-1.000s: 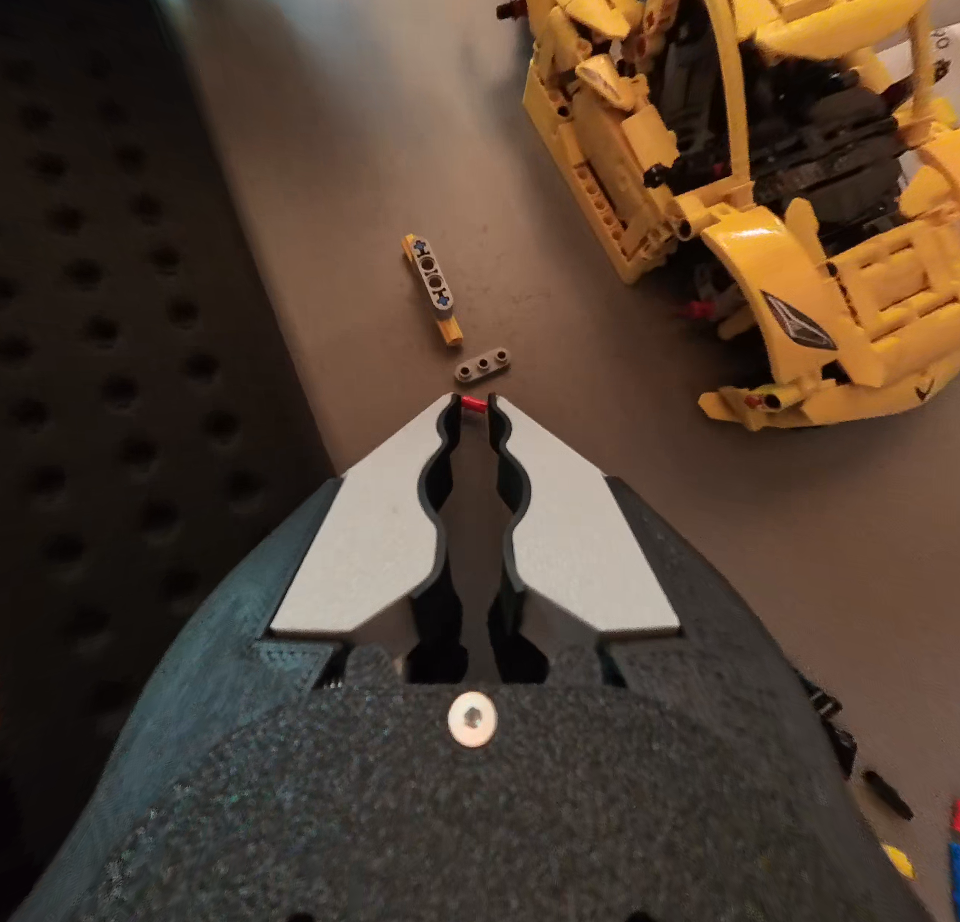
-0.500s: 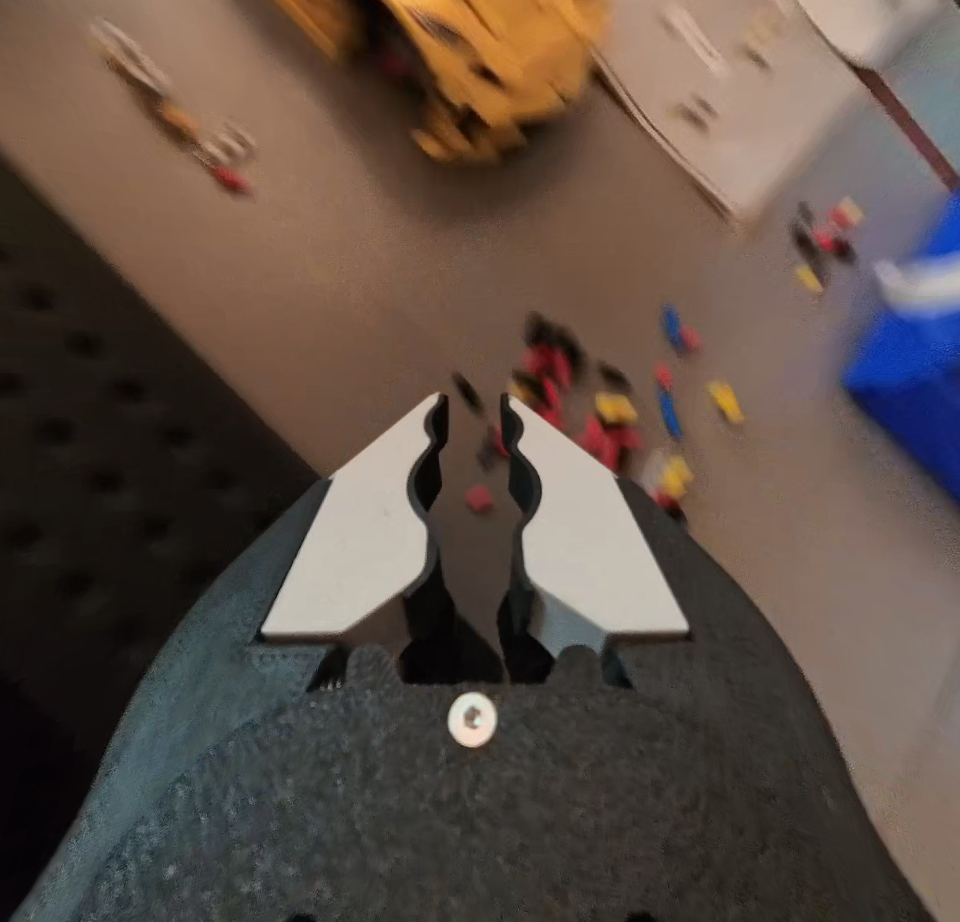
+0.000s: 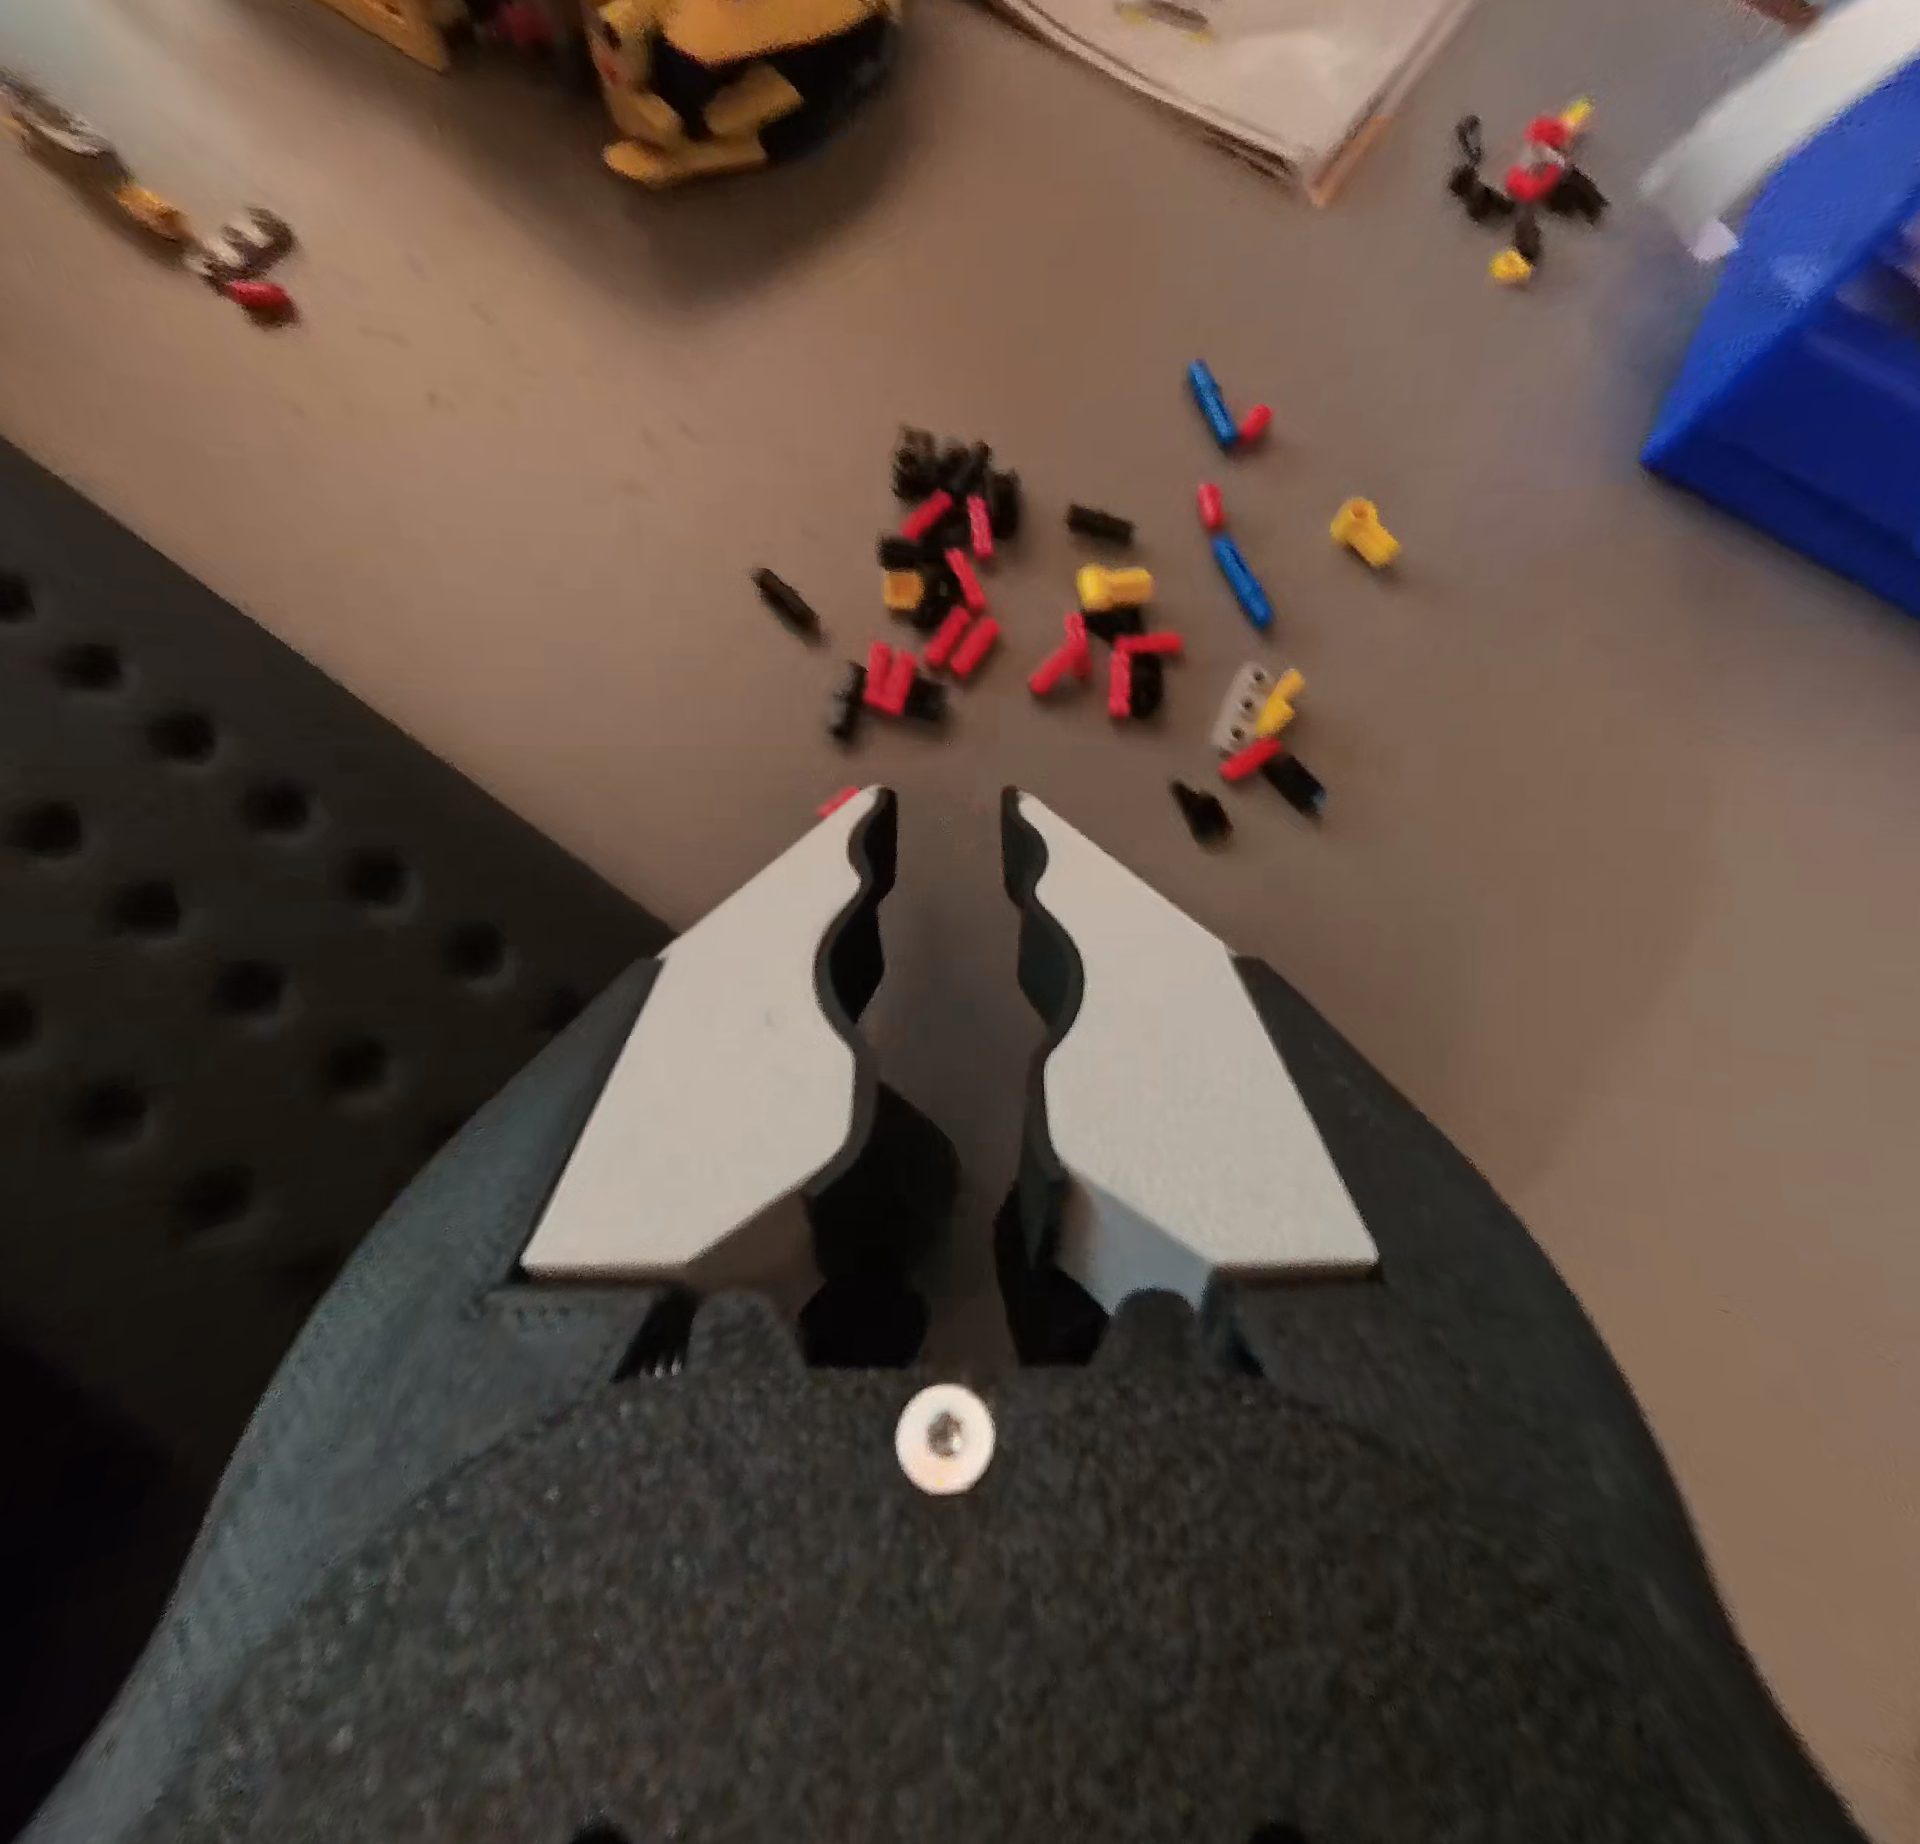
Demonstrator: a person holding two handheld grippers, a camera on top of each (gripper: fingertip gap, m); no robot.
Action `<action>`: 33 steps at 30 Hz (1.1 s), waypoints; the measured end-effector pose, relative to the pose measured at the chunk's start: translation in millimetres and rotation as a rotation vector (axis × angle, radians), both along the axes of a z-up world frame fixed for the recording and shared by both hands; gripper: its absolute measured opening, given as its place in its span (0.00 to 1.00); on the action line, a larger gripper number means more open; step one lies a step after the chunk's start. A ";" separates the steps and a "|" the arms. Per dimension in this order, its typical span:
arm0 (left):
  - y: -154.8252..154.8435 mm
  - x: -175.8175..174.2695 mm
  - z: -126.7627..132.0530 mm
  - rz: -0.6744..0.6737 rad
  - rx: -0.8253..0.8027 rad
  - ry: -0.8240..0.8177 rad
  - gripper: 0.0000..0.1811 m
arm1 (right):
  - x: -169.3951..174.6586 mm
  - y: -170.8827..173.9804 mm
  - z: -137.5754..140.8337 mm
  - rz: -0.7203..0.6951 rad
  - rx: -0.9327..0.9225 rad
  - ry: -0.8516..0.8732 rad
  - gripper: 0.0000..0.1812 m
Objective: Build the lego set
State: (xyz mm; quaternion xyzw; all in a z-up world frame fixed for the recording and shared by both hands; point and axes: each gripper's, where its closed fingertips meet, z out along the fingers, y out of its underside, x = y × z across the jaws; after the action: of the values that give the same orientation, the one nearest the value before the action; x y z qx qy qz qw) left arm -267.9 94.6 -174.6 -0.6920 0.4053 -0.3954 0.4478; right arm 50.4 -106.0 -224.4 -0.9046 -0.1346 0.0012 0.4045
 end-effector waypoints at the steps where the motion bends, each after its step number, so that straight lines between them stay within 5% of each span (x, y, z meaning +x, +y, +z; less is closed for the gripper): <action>1: 0.0 -0.1 0.1 0.000 -0.001 -0.001 0.12 | -8.0 0.9 -1.0 0.027 -0.020 0.019 0.11; 13: -0.8 -0.3 1.0 -0.003 -0.002 -0.007 0.12 | -23.9 -0.4 -20.8 0.157 -0.238 0.031 0.06; 22: -1.4 0.3 0.5 -0.007 0.000 -0.003 0.12 | -23.7 0.2 -20.2 0.156 -0.237 0.005 0.05; 27: -1.5 0.5 0.2 -0.008 -0.002 -0.002 0.12 | -42.0 19.7 1.3 0.222 -0.116 -0.023 0.05; 33: -1.0 0.9 -0.8 -0.005 -0.004 0.005 0.12 | -116.9 98.6 53.6 0.401 0.257 0.033 0.05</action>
State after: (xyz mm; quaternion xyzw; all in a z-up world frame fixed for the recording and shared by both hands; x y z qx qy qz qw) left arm -267.1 93.5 -175.4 -0.6928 0.4075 -0.3956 0.4443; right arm -66.5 -7.4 -170.7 -0.8007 -0.3039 0.0790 0.5101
